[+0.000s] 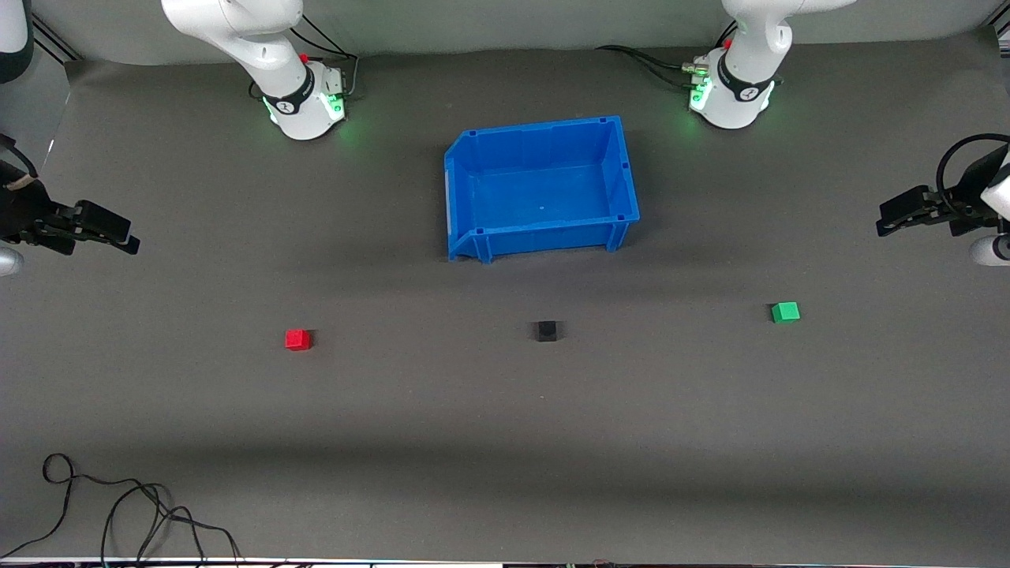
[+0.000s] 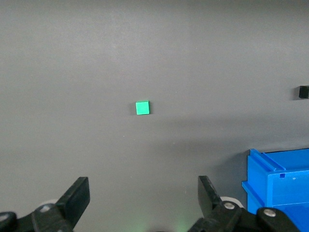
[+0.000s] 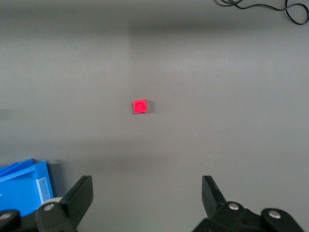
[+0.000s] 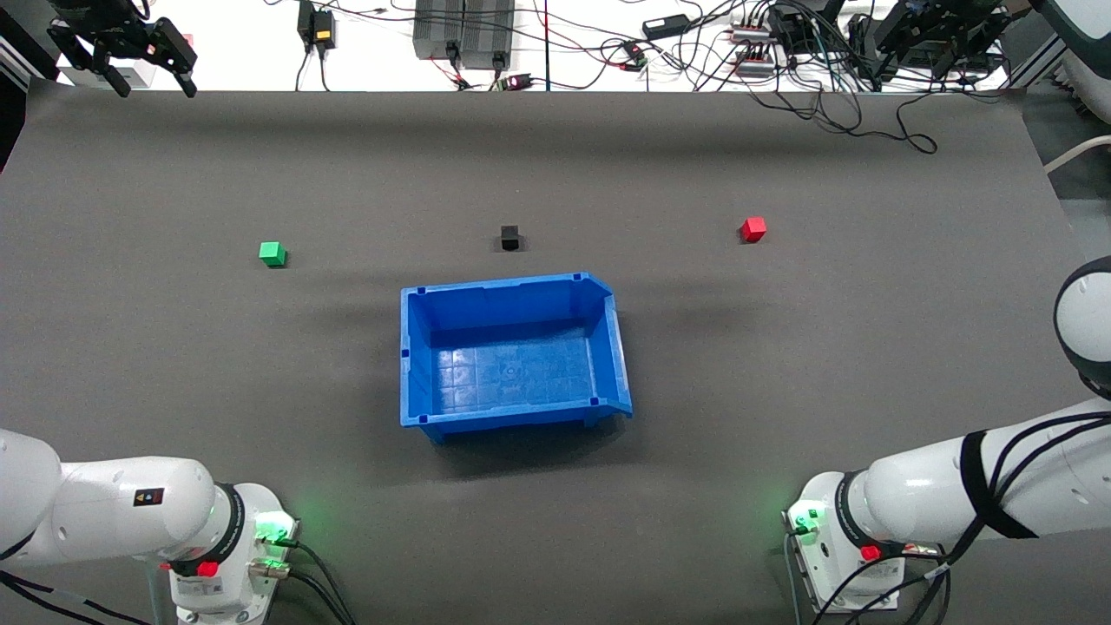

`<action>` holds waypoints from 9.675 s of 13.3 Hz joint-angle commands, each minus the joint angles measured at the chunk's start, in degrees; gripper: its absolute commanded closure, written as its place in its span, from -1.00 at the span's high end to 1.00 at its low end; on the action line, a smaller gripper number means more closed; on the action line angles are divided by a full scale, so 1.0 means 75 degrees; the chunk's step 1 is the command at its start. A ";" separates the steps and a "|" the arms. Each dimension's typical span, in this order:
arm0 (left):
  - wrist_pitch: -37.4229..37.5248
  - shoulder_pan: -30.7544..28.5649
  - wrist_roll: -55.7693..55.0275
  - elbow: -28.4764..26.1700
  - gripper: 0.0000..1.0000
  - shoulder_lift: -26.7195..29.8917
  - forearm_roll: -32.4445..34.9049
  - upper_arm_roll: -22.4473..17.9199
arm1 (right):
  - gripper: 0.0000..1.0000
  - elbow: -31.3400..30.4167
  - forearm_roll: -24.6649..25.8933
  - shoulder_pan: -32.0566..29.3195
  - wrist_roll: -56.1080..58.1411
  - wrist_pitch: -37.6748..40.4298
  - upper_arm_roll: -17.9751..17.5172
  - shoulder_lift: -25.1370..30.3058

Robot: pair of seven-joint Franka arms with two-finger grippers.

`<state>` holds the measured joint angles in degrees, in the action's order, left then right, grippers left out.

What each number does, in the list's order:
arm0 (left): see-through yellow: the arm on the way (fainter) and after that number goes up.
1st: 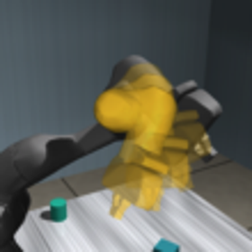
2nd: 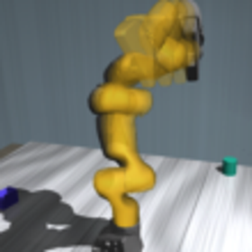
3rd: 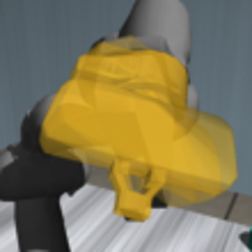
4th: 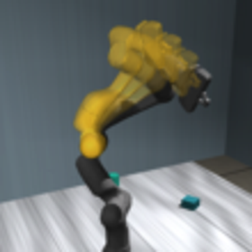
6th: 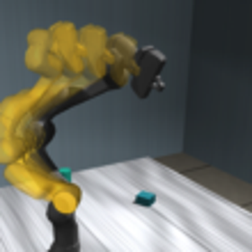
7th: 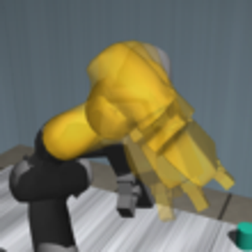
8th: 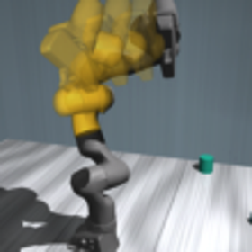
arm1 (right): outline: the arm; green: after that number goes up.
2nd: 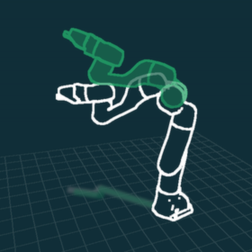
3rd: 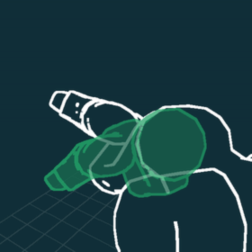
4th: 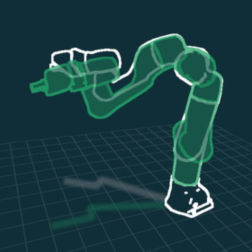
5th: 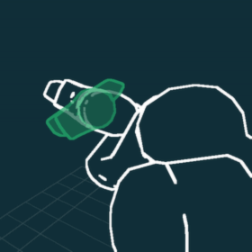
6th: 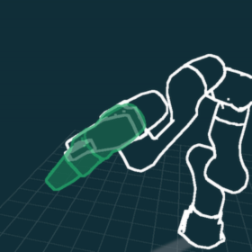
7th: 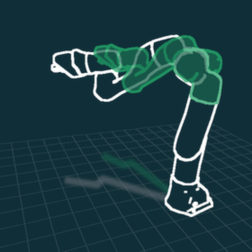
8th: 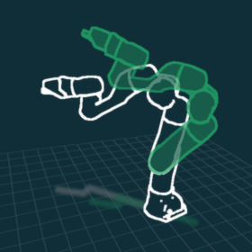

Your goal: Attach green and red cubes to black cube

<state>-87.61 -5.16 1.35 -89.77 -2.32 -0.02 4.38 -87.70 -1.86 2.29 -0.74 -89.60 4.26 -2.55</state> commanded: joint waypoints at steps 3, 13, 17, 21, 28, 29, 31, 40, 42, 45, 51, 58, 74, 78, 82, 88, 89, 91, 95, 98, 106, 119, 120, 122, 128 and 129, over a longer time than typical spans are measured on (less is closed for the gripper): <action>-0.0177 0.0020 0.0136 -0.0125 1.00 0.0122 0.0015 -0.0010 | 1.00 -0.0026 0.0084 0.0128 0.0052 0.0052 0.0111 0.0058; -0.0190 0.0008 0.0136 -0.0113 1.00 0.0087 -0.0056 -0.0010 | 1.00 0.0033 0.0073 0.0128 0.0052 0.0052 0.0088 -0.0012; -0.0364 -0.0038 -0.0005 -0.0451 1.00 -0.0007 -0.0091 -0.0010 | 1.00 0.0383 0.0014 0.0105 -0.3114 0.0040 0.0076 -0.0315; -0.1593 -0.0074 -0.0017 -0.1575 0.99 0.0016 -0.0091 -0.0068 | 1.00 0.0666 -0.0361 0.0093 -0.6760 0.0040 0.0099 -0.0656; -0.4522 -0.0250 -0.0169 -0.4024 0.91 -0.0030 -0.0091 -0.0092 | 1.00 0.0468 -0.1894 -0.0189 -0.9874 0.0040 0.0263 -0.1206; -0.4978 -0.0261 -0.0169 -0.4294 0.88 -0.0100 -0.0091 -0.0103 | 1.00 0.0304 -0.2175 -0.0189 -0.9839 -0.0018 0.0275 -0.1265; -0.5985 -0.0366 -0.0169 -0.4821 0.85 -0.0346 -0.0091 -0.0115 | 1.00 -0.0024 -0.2376 -0.0189 -0.9792 -0.0414 0.0275 -0.1487; -0.7854 -0.0426 -0.0345 -0.5118 0.66 -0.2139 -0.0091 -0.0115 | 1.00 -0.2966 -0.4296 -0.0200 -0.7311 -0.4258 0.0275 -0.2681; -0.7854 -0.0425 -0.0333 -0.4965 0.56 -0.2326 -0.0068 -0.0103 | 1.00 -0.2990 -0.4626 -0.0177 -0.7039 -0.4598 0.0275 -0.3104; -0.7935 -0.0414 -0.0333 -0.4847 0.51 -0.2597 -0.0044 -0.0103 | 1.00 -0.2990 -0.4650 -0.0107 -0.7015 -0.5161 0.0252 -0.3585; -0.8041 -0.0414 -0.0333 -0.4580 0.43 -0.2947 -0.0021 -0.0103 | 1.00 -0.3002 -0.5154 -0.0095 -0.6452 -0.5327 0.0229 -0.3985; -0.8136 -0.0367 -0.0333 -0.4414 0.41 -0.3183 -0.0009 -0.0092 | 0.45 -0.3002 -0.5224 -0.0083 -0.6452 -0.5444 0.0228 -0.4172; -0.7890 -0.0297 -0.1906 -0.4274 -1.00 -0.2949 -0.0079 -0.0033 | -0.24 -0.2885 -0.5224 -0.0048 -0.6896 -0.5327 0.0182 -0.3681; -0.6356 0.0685 -0.6100 -0.3139 -1.00 -0.3171 -0.0079 -0.0021 | -0.24 -0.2722 -0.5189 0.0536 -0.7763 -0.5327 0.0205 -0.3434; -0.6400 0.1062 -0.8904 -0.3043 -1.00 -0.3311 -0.0545 0.0119 | -0.24 -0.2499 -0.5189 0.1567 -0.9401 -0.5408 0.0205 -0.3352; -0.7300 0.2021 -1.2245 -0.3008 -1.00 -0.3382 -0.1251 0.0248 | -0.24 -0.1937 -0.5189 0.3558 -1.2085 -0.6929 0.0217 -0.3901; -0.7523 0.2279 -1.2796 -0.2973 -1.00 -0.3510 -0.1228 0.0248 | -0.24 -0.1797 -0.5189 0.3875 -1.2460 -0.7280 0.0217 -0.4088; -0.7596 0.2830 -1.3664 -0.2716 -1.00 -0.3779 -0.1135 0.0202 | -0.24 -0.1364 -0.5119 0.4496 -1.3094 -0.7692 0.0240 -0.4568; -0.7467 0.3347 -1.4827 -0.2375 -1.00 -0.4237 -0.0537 0.0190 | -0.22 -0.0461 -0.5119 0.5119 -1.3413 -0.7905 0.0240 -0.5436; -0.7467 0.3663 -1.5460 -0.2141 -1.00 -0.4495 -0.0524 0.0178 | -0.21 -0.0016 -0.5072 0.5179 -1.3402 -0.7952 0.0228 -0.5835; -0.7467 0.4273 -1.6878 -0.1239 -1.00 -0.4987 -0.0501 0.0166 | -0.16 0.0736 -0.4838 0.5530 -1.3401 -0.8150 0.0217 -0.6551; -0.7444 0.4473 -1.7607 -0.0664 -1.00 -0.5433 -0.0009 0.0119 | -0.61 0.0818 -0.4838 0.5671 -1.3401 -0.8397 0.0217 -0.6715; -0.7432 0.4473 -1.7606 -0.0664 -1.00 -0.5421 0.0014 0.0119 | -0.71 0.0841 -0.4849 0.5671 -1.3401 -0.8397 0.0217 -0.6715; -0.7257 0.4461 -1.7595 -0.0664 -1.00 -0.5386 0.0061 0.0119 | -0.72 0.0842 -0.4849 0.5671 -1.3413 -0.8397 0.0217 -0.6692; -0.7046 0.4485 -1.7595 -0.0711 -1.00 -0.5351 0.0120 0.0119 | -0.71 0.0842 -0.4861 0.5776 -1.3413 -0.8456 0.0205 -0.6668; -0.6964 0.4496 -1.7595 -0.0711 -1.00 -0.5339 0.0120 0.0119 | -0.71 0.0830 -0.4861 0.5776 -1.3413 -0.8467 0.0205 -0.6691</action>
<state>-142.18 27.26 -128.81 -95.87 -42.26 -0.28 6.25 -82.80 -39.15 44.93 -100.11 -152.04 5.25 -51.67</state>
